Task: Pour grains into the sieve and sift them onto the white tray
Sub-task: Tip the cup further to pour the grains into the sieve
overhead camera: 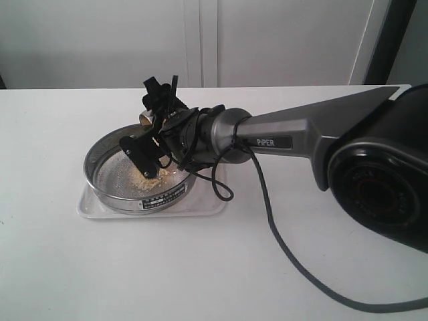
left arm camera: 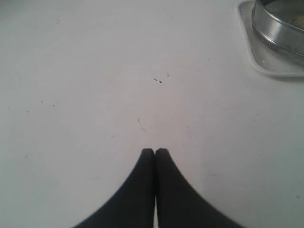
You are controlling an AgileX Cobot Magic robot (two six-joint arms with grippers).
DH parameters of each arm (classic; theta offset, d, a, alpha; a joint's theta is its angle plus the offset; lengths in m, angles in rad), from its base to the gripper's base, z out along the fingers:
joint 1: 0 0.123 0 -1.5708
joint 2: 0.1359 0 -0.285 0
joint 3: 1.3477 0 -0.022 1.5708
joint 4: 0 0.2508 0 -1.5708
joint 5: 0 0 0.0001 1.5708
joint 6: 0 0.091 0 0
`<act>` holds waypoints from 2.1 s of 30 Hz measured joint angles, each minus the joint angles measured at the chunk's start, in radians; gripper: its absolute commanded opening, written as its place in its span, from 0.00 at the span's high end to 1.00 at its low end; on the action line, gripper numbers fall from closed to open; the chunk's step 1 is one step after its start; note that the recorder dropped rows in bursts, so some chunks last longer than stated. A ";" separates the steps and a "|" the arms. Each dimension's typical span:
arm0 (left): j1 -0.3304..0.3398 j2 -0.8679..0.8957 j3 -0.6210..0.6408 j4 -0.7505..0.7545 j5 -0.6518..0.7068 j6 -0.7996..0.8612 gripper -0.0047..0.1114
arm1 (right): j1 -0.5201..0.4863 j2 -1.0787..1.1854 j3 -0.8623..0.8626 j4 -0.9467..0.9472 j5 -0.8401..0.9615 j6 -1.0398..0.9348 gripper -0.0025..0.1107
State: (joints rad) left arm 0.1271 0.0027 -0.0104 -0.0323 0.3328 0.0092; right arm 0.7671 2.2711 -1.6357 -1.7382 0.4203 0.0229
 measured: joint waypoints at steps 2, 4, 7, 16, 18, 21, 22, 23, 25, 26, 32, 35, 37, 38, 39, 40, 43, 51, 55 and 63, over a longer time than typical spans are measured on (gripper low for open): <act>0.000 0.000 0.000 0.000 0.000 0.000 0.96 | 0.000 0.000 0.000 0.000 0.002 0.000 0.98; 0.000 0.000 0.000 0.000 0.000 0.000 0.96 | 0.000 0.000 0.000 0.000 0.002 0.002 0.98; 0.000 0.000 0.000 0.000 0.000 0.000 0.96 | 0.001 0.000 0.000 0.000 0.002 0.002 0.98; 0.000 0.000 0.000 0.000 0.000 0.000 0.96 | 0.001 0.000 0.000 0.000 -0.003 0.002 0.98; 0.000 0.000 0.000 0.000 0.000 0.000 0.96 | 0.001 0.000 0.000 0.000 -0.004 -0.011 0.98; 0.000 0.000 0.000 0.000 0.000 0.000 0.96 | 0.009 0.000 0.000 0.000 -0.002 -0.071 0.98; 0.000 0.000 0.000 0.000 0.000 0.000 0.96 | 0.015 0.000 0.000 0.000 0.000 -0.095 0.98; 0.000 0.000 0.000 0.000 0.000 0.000 0.96 | 0.021 0.000 0.000 0.000 0.005 -0.106 0.98; 0.000 0.000 0.000 0.000 0.000 0.000 0.96 | 0.031 0.000 0.000 0.000 0.034 -0.117 0.98; 0.000 0.000 0.000 0.000 0.000 0.000 0.96 | 0.031 0.000 0.000 0.000 0.055 -0.119 0.98; 0.000 0.000 0.000 0.000 0.000 0.000 0.96 | 0.031 0.000 0.000 0.000 0.089 -0.167 0.98; 0.000 0.000 0.000 0.000 0.000 0.000 0.96 | 0.031 0.000 0.000 0.000 0.060 -0.185 0.98; 0.000 0.000 0.000 0.000 0.000 0.000 0.96 | 0.031 0.000 0.000 0.002 0.051 -0.191 0.98; 0.000 0.000 0.000 0.000 0.000 0.000 0.96 | 0.031 0.000 0.000 0.002 0.049 -0.193 0.98; 0.000 0.000 0.000 0.000 0.000 0.000 0.96 | 0.031 0.000 0.000 0.002 0.049 -0.195 0.98; 0.000 0.000 0.000 0.000 0.000 0.000 0.96 | 0.031 0.000 0.000 0.002 0.049 -0.195 0.98; 0.000 0.000 0.000 0.000 0.000 0.000 0.96 | 0.034 0.000 0.000 0.002 0.056 -0.198 0.98; 0.000 0.000 0.000 0.000 0.000 0.000 0.96 | 0.052 0.000 0.002 0.002 0.105 -0.215 0.98; 0.000 0.000 0.000 0.000 0.000 0.000 0.96 | 0.052 0.000 0.008 0.005 0.140 -0.262 0.98; 0.000 0.000 0.000 0.000 0.000 0.000 0.96 | 0.058 0.000 0.017 0.117 0.223 -0.382 0.98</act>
State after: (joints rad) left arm 0.1271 0.0027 -0.0104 -0.0323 0.3328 0.0092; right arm 0.8248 2.2711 -1.6187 -1.6207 0.6430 -0.3595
